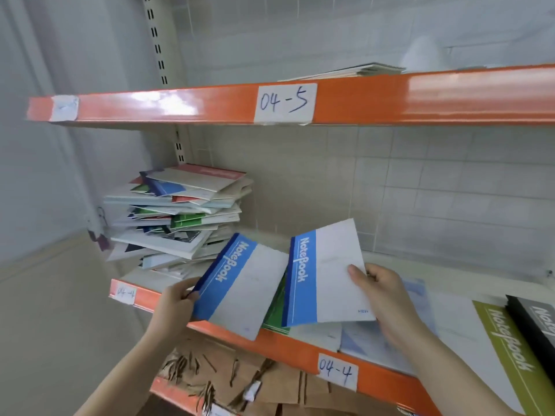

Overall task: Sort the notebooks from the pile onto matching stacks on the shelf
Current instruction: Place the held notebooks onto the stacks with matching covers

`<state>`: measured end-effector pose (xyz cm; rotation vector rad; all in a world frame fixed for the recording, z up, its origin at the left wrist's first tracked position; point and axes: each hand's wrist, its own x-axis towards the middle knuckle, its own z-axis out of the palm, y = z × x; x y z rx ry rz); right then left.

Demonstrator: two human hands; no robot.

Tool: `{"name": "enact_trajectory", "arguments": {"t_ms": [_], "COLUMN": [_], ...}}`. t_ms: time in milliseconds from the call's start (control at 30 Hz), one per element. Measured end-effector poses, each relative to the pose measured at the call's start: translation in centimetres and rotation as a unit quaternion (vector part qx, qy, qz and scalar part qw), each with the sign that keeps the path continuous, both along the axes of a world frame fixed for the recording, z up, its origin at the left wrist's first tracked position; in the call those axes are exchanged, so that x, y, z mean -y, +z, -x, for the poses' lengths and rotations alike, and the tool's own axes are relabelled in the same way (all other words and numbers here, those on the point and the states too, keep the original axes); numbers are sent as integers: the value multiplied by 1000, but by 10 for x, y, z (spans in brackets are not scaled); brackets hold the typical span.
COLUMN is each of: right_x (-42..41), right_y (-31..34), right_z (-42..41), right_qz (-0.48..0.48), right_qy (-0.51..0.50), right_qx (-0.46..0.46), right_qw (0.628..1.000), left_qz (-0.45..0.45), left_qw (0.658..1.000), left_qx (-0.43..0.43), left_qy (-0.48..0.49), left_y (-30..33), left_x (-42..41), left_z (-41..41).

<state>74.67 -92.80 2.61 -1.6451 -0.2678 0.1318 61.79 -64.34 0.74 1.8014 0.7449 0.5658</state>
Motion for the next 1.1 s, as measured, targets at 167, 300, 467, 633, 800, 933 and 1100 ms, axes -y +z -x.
{"name": "enact_trajectory", "arguments": {"t_ms": [167,300,467,633,800,933,1100], "right_x": [-20,-24,-18,-21,-38,-57,-96], "right_y": [1,-1,3,4,2,1,-5], "right_z": [-6,-8,-12,-10,-4,5,7], "right_qz": [5,3,-11,-2,27,44,62], "right_qy": [-24,-55,-114,-117,-102,-64,15], "right_qx": [-2,-6,-21,-15,-3,15,4], "right_qw": [1000,998,993,993,994,997,998], "left_qz": [-63,-80,-139,-260,-347,-362,-323], "left_qw": [998,997,990,961,923,918,935], "left_qx": [-23,0,-23,-90,-164,-158,-133], "left_qy": [8,17,-22,-18,-18,-40,-62], "left_y": [-22,-28,-29,-39,-45,-45,-45], "left_x": [-37,-44,-32,-28,-28,-32,-37], "left_z": [-3,-12,-29,-39,-35,-33,-32]}}
